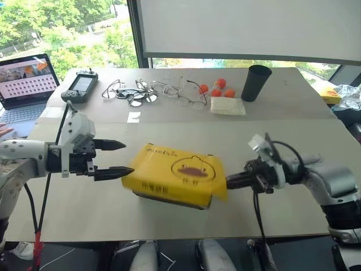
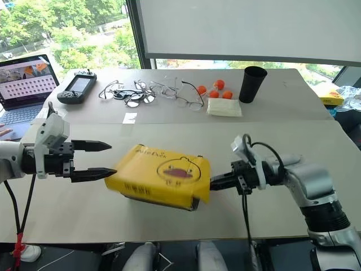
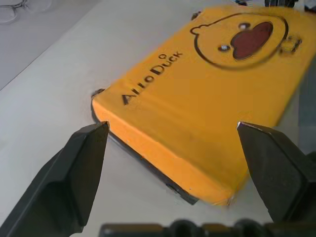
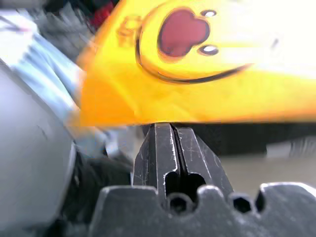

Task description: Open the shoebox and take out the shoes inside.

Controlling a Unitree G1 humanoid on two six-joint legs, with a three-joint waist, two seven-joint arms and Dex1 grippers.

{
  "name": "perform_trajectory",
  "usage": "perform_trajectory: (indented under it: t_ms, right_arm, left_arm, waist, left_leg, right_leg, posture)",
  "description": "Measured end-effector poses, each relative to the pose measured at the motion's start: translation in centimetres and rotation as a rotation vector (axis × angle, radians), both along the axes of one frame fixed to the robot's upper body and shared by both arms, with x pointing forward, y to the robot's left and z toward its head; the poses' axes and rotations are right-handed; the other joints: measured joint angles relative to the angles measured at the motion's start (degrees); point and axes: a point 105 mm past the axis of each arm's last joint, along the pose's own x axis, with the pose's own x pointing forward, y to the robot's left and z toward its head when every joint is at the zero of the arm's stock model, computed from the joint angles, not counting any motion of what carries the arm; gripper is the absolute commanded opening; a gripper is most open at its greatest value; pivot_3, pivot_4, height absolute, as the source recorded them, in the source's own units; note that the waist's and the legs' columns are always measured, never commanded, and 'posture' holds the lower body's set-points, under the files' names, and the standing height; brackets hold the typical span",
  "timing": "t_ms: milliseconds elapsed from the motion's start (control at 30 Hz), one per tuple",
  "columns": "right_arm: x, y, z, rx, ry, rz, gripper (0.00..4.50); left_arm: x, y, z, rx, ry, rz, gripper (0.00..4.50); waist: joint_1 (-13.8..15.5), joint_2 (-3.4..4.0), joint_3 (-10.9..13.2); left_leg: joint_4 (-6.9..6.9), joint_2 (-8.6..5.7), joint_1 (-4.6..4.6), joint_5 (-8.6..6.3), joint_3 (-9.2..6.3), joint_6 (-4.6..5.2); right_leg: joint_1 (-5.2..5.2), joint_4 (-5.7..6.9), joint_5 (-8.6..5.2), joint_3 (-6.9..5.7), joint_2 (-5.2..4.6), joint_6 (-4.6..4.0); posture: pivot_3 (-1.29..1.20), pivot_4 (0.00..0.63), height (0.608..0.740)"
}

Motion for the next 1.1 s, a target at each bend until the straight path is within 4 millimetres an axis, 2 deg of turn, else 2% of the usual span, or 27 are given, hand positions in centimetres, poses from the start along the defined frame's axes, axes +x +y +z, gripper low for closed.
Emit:
perform_trajectory:
  t_ms: [100, 133, 167, 233, 333, 400, 700, 800, 900, 1033, 1100]
  right_arm:
    - [1.6, 0.6, 3.2, 0.145, -0.039, -0.038, 0.0]
    - [2.0, 0.8, 3.5, 0.161, -0.044, -0.054, 0.0]
    - [3.6, 1.4, 4.3, 0.209, -0.051, -0.117, 0.0]
    - [5.5, 2.0, 4.5, 0.218, -0.059, -0.208, 0.0]
    - [8.8, 1.8, 4.1, 0.18, -0.063, -0.388, 0.0]
    - [9.4, 1.5, 3.9, 0.16, -0.067, -0.434, 0.0]
    - [9.3, 1.7, 3.3, 0.153, -0.058, -0.418, 0.0]
    - [9.4, 2.3, 3.5, 0.181, -0.045, -0.407, 0.0]
    - [10.1, 3.1, 5.0, 0.255, -0.028, -0.399, 0.0]
    - [13.7, 4.2, 8.8, 0.432, 0.026, -0.554, 0.0]
    - [16.2, 4.3, 9.5, 0.431, 0.02, -0.726, 0.0]
  left_arm:
    - [-0.3, -0.1, 1.0, -0.04, -0.015, 0.022, 4.47]
    - [-0.3, 0.0, 1.1, -0.048, -0.015, 0.028, 4.47]
    - [-0.4, 0.0, 1.4, -0.072, -0.017, 0.045, 4.47]
    - [-0.7, -0.4, 1.5, -0.083, -0.01, 0.041, 4.47]
    - [-1.1, -0.5, 2.1, -0.117, -0.004, 0.051, 4.47]
    - [-1.4, -0.6, 2.5, -0.132, -0.009, 0.05, 4.47]
    - [-2.6, 0.8, 5.0, -0.125, -0.031, 0.093, 4.47]
    - [-3.3, 1.7, 4.6, -0.075, 0.01, 0.119, 4.47]
    - [-4.1, 3.3, 3.4, 0.019, 0.077, 0.172, 4.47]
    - [-5.2, 4.5, 3.3, 0.059, 0.089, 0.196, 4.47]
    - [-5.6, 4.2, 3.1, 0.062, 0.085, 0.185, 4.47]
  waist:
    - [0.0, 0.0, 0.0]
    - [0.0, 0.0, 0.0]
    - [-0.2, -0.02, 0.0]
    - [-0.2, -0.02, 0.0]
    - [-0.2, -0.01, 0.0]
    - [0.1, -0.01, 0.0]
    - [-0.2, -0.01, 0.0]
    - [-0.9, 0.0, 0.0]
    - [-1.3, 0.03, 0.0]
    - [-1.8, 0.04, 0.0]
    - [-1.9, 0.04, 0.0]
  left_leg:
    - [0.0, -0.01, -0.01, 0.0, 0.0, 0.0]
    - [0.0, -0.01, -0.01, 0.0, -0.01, 0.0]
    - [0.0, -0.01, -0.01, 0.0, -0.01, 0.0]
    - [0.0, -0.01, -0.04, 0.0, -0.01, 0.0]
    - [0.0, -0.04, -0.08, 0.0, -0.01, 0.0]
    - [-0.01, -0.04, -0.1, -0.01, -0.02, 0.01]
    - [-0.01, -0.01, -0.06, -0.01, 0.0, 0.01]
    - [-0.04, 0.0, -0.06, -0.01, 0.03, 0.01]
    - [-0.11, 0.01, -0.05, -0.01, 0.07, 0.01]
    - [-0.14, 0.03, -0.01, -0.01, 0.06, 0.01]
    - [-0.16, 0.01, -0.01, -0.01, 0.05, 0.01]
  right_leg:
    - [0.0, -0.01, 0.0, -0.01, 0.0, 0.0]
    - [0.0, -0.01, 0.0, -0.01, -0.01, 0.0]
    - [-0.02, 0.01, 0.01, -0.01, -0.01, -0.02]
    - [-0.03, 0.02, 0.02, -0.01, -0.01, -0.03]
    - [-0.09, 0.02, 0.15, 0.0, -0.03, -0.24]
    - [-0.09, 0.0, 0.23, -0.02, -0.03, -0.4]
    - [-0.1, 0.01, 0.22, -0.01, 0.0, -0.39]
    - [-0.13, 0.01, 0.23, 0.01, 0.0, -0.41]
    - [-0.19, 0.04, 0.22, 0.03, 0.01, -0.47]
    - [-0.17, 0.06, 0.21, 0.01, 0.01, -0.53]
    - [-0.14, 0.01, 0.21, 0.01, 0.0, -0.54]
  posture:
    - [0.0, 0.15, 0.724]
    - [0.0, 0.15, 0.724]
    - [0.0, 0.15, 0.724]
    - [0.0, 0.15, 0.724]
    - [0.0, 0.15, 0.724]
    - [0.0, 0.15, 0.724]
    - [0.0, 0.15, 0.724]
    - [0.0, 0.15, 0.724]
    - [0.0, 0.15, 0.724]
    - [0.0, 0.15, 0.724]
    - [0.0, 0.15, 0.724]
